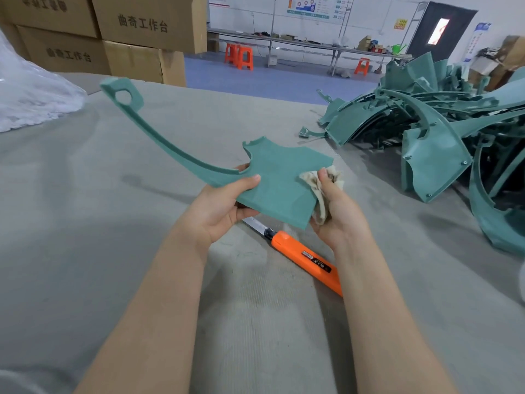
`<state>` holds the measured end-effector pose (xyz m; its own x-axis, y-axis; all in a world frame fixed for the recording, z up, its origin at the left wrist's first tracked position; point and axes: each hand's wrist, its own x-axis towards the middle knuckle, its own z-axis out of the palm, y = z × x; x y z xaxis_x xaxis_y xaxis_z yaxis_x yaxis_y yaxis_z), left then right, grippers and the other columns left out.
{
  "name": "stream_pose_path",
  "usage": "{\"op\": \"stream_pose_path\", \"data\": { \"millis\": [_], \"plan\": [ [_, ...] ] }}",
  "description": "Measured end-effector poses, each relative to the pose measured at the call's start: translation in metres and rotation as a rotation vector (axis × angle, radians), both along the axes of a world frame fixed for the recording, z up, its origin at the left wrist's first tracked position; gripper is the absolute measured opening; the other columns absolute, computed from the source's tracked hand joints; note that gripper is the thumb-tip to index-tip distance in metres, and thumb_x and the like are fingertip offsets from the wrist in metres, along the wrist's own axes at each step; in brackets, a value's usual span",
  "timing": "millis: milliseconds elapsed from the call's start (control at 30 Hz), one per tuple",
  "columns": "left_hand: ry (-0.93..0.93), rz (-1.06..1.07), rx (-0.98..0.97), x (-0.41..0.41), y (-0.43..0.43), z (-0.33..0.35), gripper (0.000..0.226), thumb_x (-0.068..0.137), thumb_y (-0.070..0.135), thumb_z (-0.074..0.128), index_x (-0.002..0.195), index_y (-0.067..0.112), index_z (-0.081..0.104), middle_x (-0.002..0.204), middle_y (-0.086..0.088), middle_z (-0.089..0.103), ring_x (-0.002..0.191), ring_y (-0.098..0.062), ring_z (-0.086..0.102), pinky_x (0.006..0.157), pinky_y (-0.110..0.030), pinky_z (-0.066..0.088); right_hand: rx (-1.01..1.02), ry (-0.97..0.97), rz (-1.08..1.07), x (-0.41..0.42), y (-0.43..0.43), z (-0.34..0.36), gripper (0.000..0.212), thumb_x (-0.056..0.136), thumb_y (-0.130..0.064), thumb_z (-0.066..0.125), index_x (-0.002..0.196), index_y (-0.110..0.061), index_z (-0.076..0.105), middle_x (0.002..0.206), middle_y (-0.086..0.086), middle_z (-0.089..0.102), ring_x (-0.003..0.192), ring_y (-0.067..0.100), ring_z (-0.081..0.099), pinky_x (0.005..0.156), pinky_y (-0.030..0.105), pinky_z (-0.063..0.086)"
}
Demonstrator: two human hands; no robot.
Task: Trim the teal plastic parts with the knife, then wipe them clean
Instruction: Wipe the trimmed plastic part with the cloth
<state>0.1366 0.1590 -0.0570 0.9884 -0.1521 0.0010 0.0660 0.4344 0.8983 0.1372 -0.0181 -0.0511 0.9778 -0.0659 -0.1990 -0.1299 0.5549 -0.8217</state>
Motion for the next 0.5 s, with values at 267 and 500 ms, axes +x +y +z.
{"op": "stream_pose_path", "data": {
  "millis": [267,500],
  "plan": [
    [-0.010,0.090,-0.052,0.000,-0.004,0.001,0.017,0.091,0.002,0.057,0.099,0.013,0.067,0.090,0.000,0.076,0.080,-0.012,0.072,0.061,-0.023,0.056,-0.187,0.008,-0.034,-0.003,0.003,-0.001,0.031,0.090,-0.042,0.063,0.103,-0.014,0.068,0.093,0.003,0.076,0.092,0.020,0.072,0.086,0.039,0.055],
    [-0.027,0.156,-0.127,0.001,-0.004,0.003,0.017,0.092,0.002,0.056,0.101,0.012,0.066,0.089,0.001,0.076,0.080,-0.011,0.072,0.060,-0.022,0.056,-0.117,-0.125,0.041,-0.011,0.019,0.000,0.030,0.095,-0.046,0.055,0.095,-0.019,0.068,0.074,-0.007,0.072,0.059,0.007,0.065,0.046,0.021,0.048]
  ]
}}
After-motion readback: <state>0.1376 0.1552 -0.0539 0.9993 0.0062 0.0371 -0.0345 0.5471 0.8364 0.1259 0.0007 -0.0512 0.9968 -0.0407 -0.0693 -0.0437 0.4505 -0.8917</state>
